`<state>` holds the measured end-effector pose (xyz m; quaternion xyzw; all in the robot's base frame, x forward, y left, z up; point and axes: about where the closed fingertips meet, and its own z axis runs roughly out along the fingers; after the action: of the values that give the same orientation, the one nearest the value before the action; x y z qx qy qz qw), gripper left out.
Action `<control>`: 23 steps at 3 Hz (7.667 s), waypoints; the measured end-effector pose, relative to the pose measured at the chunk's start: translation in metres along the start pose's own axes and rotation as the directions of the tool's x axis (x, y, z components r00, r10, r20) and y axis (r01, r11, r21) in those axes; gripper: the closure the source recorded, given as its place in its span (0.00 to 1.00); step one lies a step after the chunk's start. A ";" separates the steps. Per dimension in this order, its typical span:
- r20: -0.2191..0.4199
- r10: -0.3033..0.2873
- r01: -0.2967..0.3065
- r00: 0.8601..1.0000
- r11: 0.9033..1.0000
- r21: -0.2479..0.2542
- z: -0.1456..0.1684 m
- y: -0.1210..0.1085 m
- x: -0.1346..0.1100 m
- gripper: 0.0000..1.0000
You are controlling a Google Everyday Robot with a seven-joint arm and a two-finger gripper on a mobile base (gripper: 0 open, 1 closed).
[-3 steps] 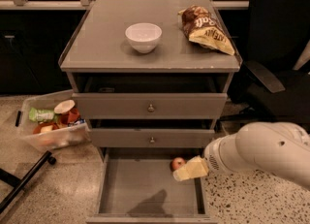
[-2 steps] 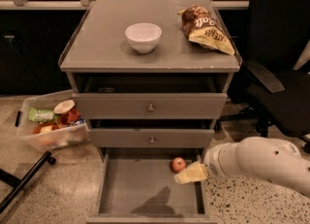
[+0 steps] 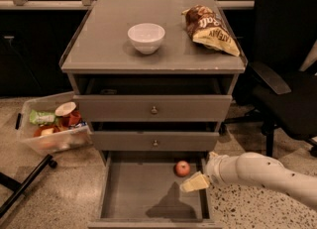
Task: Pick apple from bottom drawer and place on counter
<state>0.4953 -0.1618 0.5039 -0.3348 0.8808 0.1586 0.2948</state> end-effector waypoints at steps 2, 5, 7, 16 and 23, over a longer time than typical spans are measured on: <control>-0.035 0.002 0.000 0.999 0.999 0.053 0.009 -0.006 0.008 0.00; -0.181 -0.092 0.106 0.979 0.992 0.072 0.109 -0.081 0.119 0.00; -0.094 -0.172 0.166 0.981 0.984 -0.072 0.162 -0.096 0.154 0.00; 0.256 -0.377 0.420 0.890 0.896 -0.140 0.297 -0.102 0.098 0.00; -0.026 -0.386 0.387 0.922 0.919 0.080 0.365 -0.159 0.108 0.10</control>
Offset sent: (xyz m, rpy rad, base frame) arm 0.0110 -0.0228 -0.0480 -0.2274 -0.0015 -0.1342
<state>0.6897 -0.1562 0.1402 -0.4901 0.8047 0.0589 0.3299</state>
